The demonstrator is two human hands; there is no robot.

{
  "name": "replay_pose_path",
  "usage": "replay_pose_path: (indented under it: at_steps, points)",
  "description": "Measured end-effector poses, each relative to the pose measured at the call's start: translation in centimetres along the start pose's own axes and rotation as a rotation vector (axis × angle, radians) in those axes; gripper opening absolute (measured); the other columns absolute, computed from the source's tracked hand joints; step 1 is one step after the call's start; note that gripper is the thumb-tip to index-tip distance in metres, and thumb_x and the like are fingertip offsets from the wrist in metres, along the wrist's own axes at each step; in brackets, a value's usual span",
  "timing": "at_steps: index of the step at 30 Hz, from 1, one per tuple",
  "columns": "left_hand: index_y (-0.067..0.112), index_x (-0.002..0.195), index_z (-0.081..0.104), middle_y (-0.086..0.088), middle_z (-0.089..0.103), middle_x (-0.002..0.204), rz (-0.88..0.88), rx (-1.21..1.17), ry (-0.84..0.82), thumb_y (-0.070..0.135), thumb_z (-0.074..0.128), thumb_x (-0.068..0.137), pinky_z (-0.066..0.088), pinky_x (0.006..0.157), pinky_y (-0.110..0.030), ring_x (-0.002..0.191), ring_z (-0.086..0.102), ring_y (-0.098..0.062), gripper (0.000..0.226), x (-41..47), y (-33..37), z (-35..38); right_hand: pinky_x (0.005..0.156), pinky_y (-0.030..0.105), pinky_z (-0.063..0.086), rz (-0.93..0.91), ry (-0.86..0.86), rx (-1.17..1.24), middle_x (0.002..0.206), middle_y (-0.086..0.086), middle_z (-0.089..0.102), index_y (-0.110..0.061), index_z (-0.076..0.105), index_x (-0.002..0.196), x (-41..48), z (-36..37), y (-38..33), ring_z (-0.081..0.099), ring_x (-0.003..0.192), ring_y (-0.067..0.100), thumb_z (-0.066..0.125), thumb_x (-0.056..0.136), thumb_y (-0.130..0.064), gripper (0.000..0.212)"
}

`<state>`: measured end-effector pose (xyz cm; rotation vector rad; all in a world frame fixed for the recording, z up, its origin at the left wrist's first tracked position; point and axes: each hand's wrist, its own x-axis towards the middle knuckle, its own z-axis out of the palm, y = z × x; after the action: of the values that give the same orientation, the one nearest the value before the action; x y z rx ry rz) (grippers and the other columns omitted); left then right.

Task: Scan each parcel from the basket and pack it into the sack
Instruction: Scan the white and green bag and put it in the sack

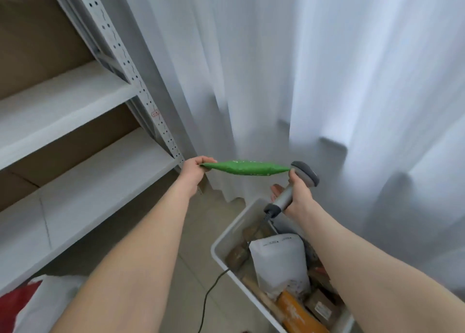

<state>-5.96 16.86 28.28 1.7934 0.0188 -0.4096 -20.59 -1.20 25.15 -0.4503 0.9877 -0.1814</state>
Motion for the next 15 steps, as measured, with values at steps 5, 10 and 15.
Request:
replay_pose_path:
  at_steps: [5, 10, 15]
  points:
    - [0.009, 0.055, 0.071, -0.001, 0.048, 0.128, -0.053, -0.085, -0.149, -0.020, 0.045, 0.072, 0.048, 0.091, -0.027, 0.112, 0.054, -0.024, 0.042, -2.1, 4.1, -3.5, 0.070, 0.036, 0.055, 0.011, -0.069, -0.098, 0.116, 0.009, 0.069, -0.013, 0.058, 0.129, -3.7, 1.4, -0.9, 0.069, 0.097, 0.027, 0.074, 0.085, -0.034, 0.051]
    - [0.004, 0.070, 0.075, -0.012, 0.071, 0.103, -0.125, -0.073, -0.345, -0.015, 0.045, 0.084, 0.057, 0.061, -0.027, 0.077, 0.072, -0.025, 0.039, -3.2, 6.7, -6.9, 0.071, 0.048, 0.057, -0.139, -0.005, -0.294, 0.104, 0.017, 0.067, -0.009, 0.055, 0.115, -6.1, 3.7, 0.3, 0.069, 0.084, 0.033, 0.058, 0.083, 0.013, 0.039]
    - [0.013, 0.107, 0.063, -0.008, 0.067, 0.091, -0.196, -0.111, -0.214, 0.016, 0.043, 0.096, 0.057, 0.067, -0.035, 0.079, 0.067, -0.026, 0.022, -3.1, 8.7, -9.9, 0.094, 0.058, 0.049, -0.332, 0.087, -0.329, 0.119, 0.025, 0.063, 0.004, 0.055, 0.119, -7.2, 5.5, 2.2, 0.062, 0.107, 0.042, 0.057, 0.076, 0.021, 0.046]
